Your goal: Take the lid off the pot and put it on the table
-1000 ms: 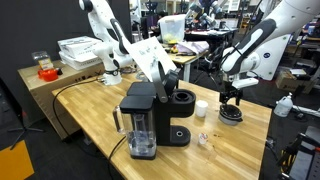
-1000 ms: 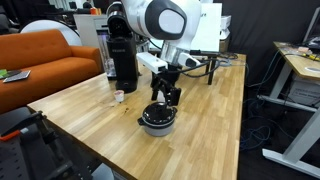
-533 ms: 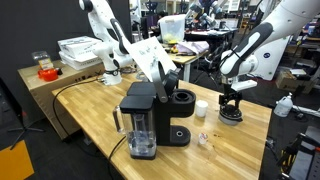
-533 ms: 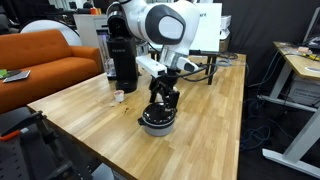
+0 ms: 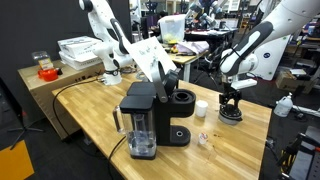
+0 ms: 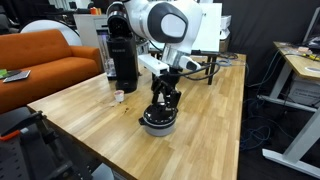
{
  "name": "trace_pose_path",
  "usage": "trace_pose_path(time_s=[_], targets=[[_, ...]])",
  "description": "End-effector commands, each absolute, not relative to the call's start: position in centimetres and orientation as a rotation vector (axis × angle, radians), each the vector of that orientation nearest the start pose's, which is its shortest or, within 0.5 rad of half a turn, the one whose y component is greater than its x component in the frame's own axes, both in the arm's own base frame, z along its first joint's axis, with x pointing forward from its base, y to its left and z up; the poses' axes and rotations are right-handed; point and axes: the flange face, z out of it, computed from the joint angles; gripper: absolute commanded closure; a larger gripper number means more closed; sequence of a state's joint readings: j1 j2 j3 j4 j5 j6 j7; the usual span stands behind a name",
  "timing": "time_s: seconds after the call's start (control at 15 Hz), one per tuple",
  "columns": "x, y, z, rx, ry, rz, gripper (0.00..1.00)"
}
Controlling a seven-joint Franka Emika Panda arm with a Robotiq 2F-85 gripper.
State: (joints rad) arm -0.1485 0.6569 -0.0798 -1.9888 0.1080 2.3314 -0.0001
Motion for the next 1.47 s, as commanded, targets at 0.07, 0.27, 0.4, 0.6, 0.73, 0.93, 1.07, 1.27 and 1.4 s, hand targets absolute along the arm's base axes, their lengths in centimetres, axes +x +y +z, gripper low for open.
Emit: trace_pose_path(time_s=[0.07, 0.27, 0.4, 0.6, 0.73, 0.93, 1.07, 1.27, 1.4], targets=[[55.3, -13.5, 11.0, -2.984, 0.463, 0.486, 0.53], [55.4, -13.7, 11.2, -2.977, 0.469, 0.49, 0.75], [55.4, -13.9, 11.3, -2.973, 0.475, 0.492, 0.89], [55.3, -13.9, 11.2, -2.97, 0.479, 0.497, 0.92], [55.4, -13.8, 11.2, -2.974, 0.478, 0.499, 0.92], [55.4, -13.4, 12.0, -2.995, 0.464, 0.477, 0.92], [55.4, -12.9, 12.7, -3.007, 0.453, 0.461, 0.92], [55.4, -12.0, 13.7, -3.022, 0.422, 0.447, 0.92], [55.3, -11.4, 14.3, -3.034, 0.399, 0.447, 0.92]])
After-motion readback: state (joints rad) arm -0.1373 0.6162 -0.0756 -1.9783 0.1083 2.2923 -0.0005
